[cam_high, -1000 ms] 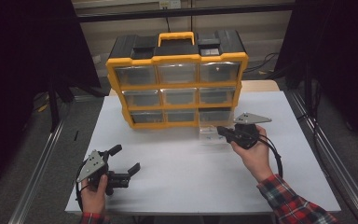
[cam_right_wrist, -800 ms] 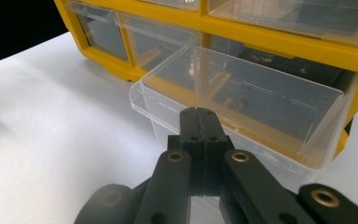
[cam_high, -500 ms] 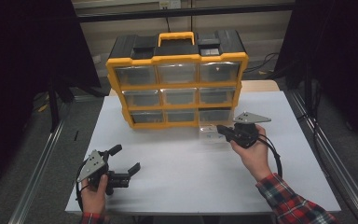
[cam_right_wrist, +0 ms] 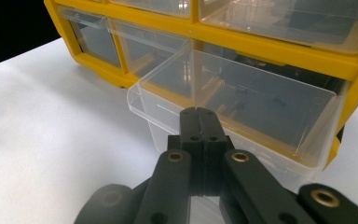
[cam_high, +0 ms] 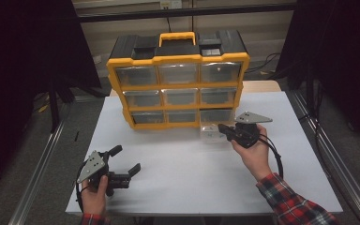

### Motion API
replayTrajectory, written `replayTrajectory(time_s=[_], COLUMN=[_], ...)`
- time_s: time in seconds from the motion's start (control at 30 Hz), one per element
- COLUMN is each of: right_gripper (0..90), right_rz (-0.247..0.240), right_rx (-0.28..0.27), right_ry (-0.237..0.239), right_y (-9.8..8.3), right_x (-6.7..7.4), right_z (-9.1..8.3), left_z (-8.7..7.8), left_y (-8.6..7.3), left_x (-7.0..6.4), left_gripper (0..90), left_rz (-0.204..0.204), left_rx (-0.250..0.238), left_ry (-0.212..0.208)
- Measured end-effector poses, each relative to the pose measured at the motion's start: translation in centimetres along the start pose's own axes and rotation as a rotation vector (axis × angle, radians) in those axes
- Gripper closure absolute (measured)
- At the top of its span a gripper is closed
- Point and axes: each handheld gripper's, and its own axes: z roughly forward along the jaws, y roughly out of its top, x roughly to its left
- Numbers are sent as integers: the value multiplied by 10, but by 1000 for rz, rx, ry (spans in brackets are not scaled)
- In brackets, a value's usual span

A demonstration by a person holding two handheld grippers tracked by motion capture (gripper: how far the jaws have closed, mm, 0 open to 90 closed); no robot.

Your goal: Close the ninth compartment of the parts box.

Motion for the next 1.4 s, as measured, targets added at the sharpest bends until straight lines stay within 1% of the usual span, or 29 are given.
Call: replayTrajectory(time_s=[0.03,0.07,0.1,0.13,0.17,0.2,0.23,0.27,0.3,0.5,0.57,0.6,0.67,0.7,0.77,0.97,1.03,1.07,1.2,1.27,1.3,1.33,1.4], right_gripper=[900,900,900,900,900,900,900,900,900,900,900,900,900,900,900,900,900,900,900,900,900,900,900], right_rz=[-1,-1,2,1,2,6,10,2,4,5,10,14,20,19,13,9,5,3,6,6,7,7,10], right_rx=[1,-2,1,2,3,8,9,14,15,12,13,13,11,11,10,14,15,13,11,10,10,10,10], right_ry=[0,-3,-3,-3,-1,4,6,8,7,1,5,12,9,7,5,-8,-7,-10,-19,-22,-23,-24,-21], right_y=[0,0,0,0,0,-1,-1,-1,-1,-1,-1,-1,-1,-1,-1,1,2,2,3,3,3,3,3], right_x=[0,0,0,-1,-1,-1,-1,-2,-2,-3,-4,-4,-4,-4,-4,-5,-5,-5,-5,-5,-4,-5,-5], right_z=[0,1,1,1,2,3,3,4,4,5,6,6,6,7,7,10,11,11,11,11,11,12,12], left_z=[0,-1,-1,0,-1,0,-1,0,0,0,1,0,0,-1,0,-1,-1,-2,-1,-1,0,2,2], left_y=[0,0,0,0,0,0,0,0,0,0,0,0,0,0,0,0,0,0,0,0,0,0,0], left_x=[0,1,1,0,1,0,1,0,-1,-1,-1,-1,-1,1,1,2,2,2,1,2,0,-2,-2], left_gripper=[1,1,1,1,1,1,1,1,1,1,1,1,1,1,1,1,1,1,1,1,1,1,1], left_rz=[-2,15,12,-6,15,1,16,8,-5,-2,-6,-5,-3,15,12,23,20,30,18,21,-2,-43,-42], left_rx=[-7,7,4,-8,5,-6,6,1,-9,-9,-10,-10,-9,3,1,3,3,7,-2,2,-16,-44,-43], left_ry=[-9,-8,-8,-7,-7,-7,-8,-6,-6,-4,-5,-5,-4,-5,-6,-1,-4,-3,-2,-5,-1,5,5])
